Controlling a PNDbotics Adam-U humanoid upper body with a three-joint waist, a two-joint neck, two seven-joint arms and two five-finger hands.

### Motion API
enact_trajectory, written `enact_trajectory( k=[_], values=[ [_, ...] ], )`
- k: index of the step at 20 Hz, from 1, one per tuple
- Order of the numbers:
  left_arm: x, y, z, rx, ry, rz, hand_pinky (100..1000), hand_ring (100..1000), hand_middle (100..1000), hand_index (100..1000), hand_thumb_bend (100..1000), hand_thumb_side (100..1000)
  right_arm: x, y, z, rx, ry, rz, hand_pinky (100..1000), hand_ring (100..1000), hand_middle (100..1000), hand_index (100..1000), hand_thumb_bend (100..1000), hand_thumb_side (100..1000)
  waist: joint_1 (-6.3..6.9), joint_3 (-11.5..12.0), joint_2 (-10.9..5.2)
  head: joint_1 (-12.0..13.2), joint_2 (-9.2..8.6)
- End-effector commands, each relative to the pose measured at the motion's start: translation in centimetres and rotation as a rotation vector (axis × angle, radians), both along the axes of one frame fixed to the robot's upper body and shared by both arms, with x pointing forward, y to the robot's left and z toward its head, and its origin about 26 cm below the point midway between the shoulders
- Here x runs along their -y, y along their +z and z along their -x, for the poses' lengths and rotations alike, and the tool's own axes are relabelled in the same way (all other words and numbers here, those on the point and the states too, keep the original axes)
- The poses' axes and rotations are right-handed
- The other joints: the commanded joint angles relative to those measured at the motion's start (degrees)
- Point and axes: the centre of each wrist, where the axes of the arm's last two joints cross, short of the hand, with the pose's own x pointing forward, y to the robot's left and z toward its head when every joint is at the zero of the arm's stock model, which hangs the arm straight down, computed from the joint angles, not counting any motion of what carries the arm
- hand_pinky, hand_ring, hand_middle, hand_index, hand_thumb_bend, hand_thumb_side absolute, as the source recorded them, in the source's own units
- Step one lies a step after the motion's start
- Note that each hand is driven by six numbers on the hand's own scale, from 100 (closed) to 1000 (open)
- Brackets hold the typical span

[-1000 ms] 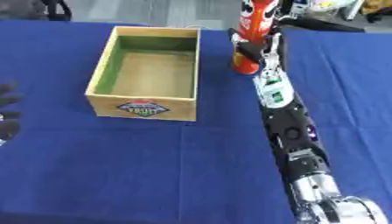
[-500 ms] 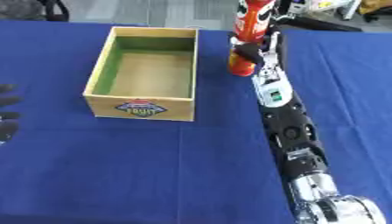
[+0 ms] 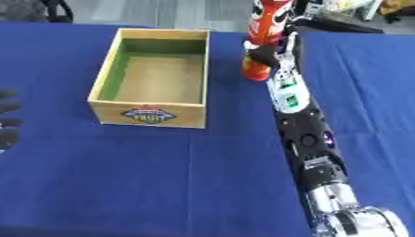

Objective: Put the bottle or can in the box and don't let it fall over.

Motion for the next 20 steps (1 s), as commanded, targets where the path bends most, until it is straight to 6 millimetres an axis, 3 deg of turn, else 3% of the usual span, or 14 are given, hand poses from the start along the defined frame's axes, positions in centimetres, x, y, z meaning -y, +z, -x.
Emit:
enact_trajectory(
  k=[1,7,16,20],
  values=[
    [-0.1,0.8,0.0,0.025,-0.004,-0.006,775,888,913,931,707,699,0.5,1.8,-0.1,0.066,-0.021,-0.013,503,441,376,533,282,100,0.26,-0.03,-0.9,-0.15,-0.58],
    [-0.1,0.9,-0.1,0.027,-0.004,-0.005,776,888,912,931,707,699,0.6,1.9,-0.1,0.101,-0.032,-0.043,409,361,287,450,213,100,0.23,-0.08,-0.97,-0.14,-0.67],
    [-0.1,0.9,-0.1,0.028,0.0,-0.003,775,887,912,931,707,699,0.8,2.8,0.0,0.13,0.033,-0.035,351,307,233,402,116,100,-0.03,-0.48,-1.1,0.06,-0.74],
    [-0.2,0.8,0.0,0.022,0.005,-0.002,774,887,911,931,706,701,0.6,3.8,0.1,0.142,0.106,-0.005,353,310,234,405,130,100,-0.31,-1.11,-1.48,0.24,-0.58]
  ],
)
